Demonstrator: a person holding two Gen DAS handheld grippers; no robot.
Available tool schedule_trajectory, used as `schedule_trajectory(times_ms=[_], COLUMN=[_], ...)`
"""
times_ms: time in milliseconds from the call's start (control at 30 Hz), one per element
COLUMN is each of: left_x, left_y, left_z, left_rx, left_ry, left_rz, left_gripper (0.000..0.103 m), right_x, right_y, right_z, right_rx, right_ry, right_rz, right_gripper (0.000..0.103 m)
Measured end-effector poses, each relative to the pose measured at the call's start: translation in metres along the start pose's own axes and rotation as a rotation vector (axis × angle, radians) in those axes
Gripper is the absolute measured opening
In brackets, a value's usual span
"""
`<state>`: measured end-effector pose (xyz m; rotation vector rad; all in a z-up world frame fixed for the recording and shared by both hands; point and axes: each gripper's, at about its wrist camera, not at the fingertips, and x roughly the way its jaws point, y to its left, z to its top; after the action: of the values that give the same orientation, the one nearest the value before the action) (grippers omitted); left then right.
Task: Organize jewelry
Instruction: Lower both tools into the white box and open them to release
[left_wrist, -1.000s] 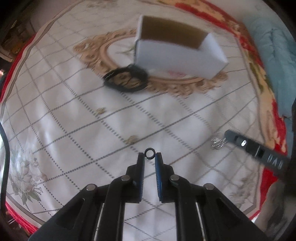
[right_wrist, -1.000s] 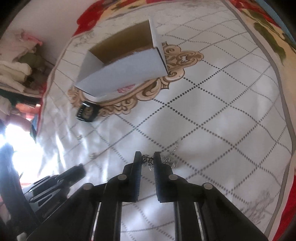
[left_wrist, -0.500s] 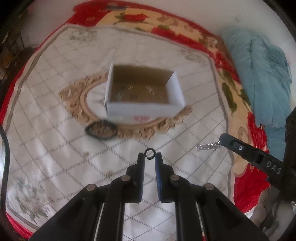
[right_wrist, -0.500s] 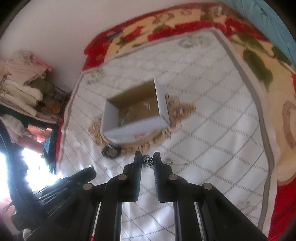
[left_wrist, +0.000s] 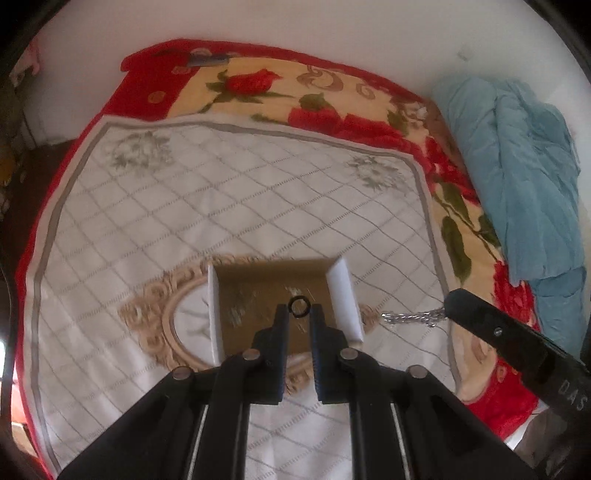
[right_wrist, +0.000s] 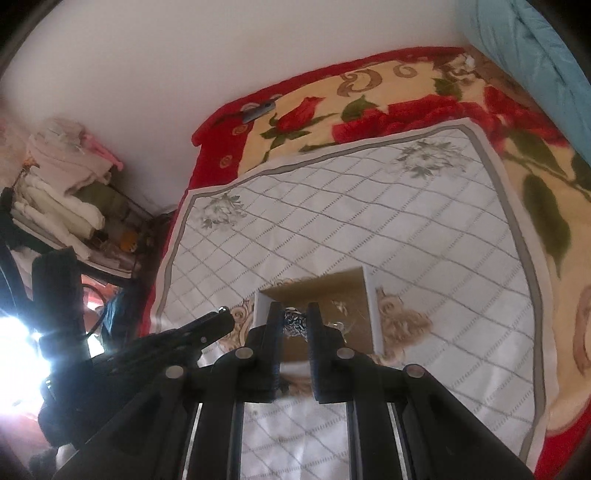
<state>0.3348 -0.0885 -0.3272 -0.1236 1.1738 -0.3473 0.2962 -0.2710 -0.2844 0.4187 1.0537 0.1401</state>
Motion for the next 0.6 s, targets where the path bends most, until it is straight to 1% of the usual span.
schedule_trajectory(times_ms=[133, 267, 400, 600], left_x=[0.022, 0.048, 0.072, 0.093], left_y=[0.006, 0.016, 0.027, 0.030], left_z=[0.009, 0.007, 0.002, -0.002], left_rx=[0.015, 0.010, -0.022, -0.042], left_ry=[0.024, 0.070, 0.123, 0.169], left_rz=[0.027, 0.049, 0.063, 0.064], left_gripper=[0.008, 0.008, 0.008, 0.008], right_x=[0.037, 0.075, 0.100, 0.131], right_y=[-0.002, -0.014, -0.026, -0.040], right_z=[0.006, 0.002, -0.006, -0.016], right_rx=[0.007, 0.016, 0.023, 0.022], right_ry=[0.028, 0.084, 0.133, 0.203], right_rz=[-0.010, -0.034, -0.054, -0.072], right_gripper=[0.013, 0.013, 0.013, 0.013])
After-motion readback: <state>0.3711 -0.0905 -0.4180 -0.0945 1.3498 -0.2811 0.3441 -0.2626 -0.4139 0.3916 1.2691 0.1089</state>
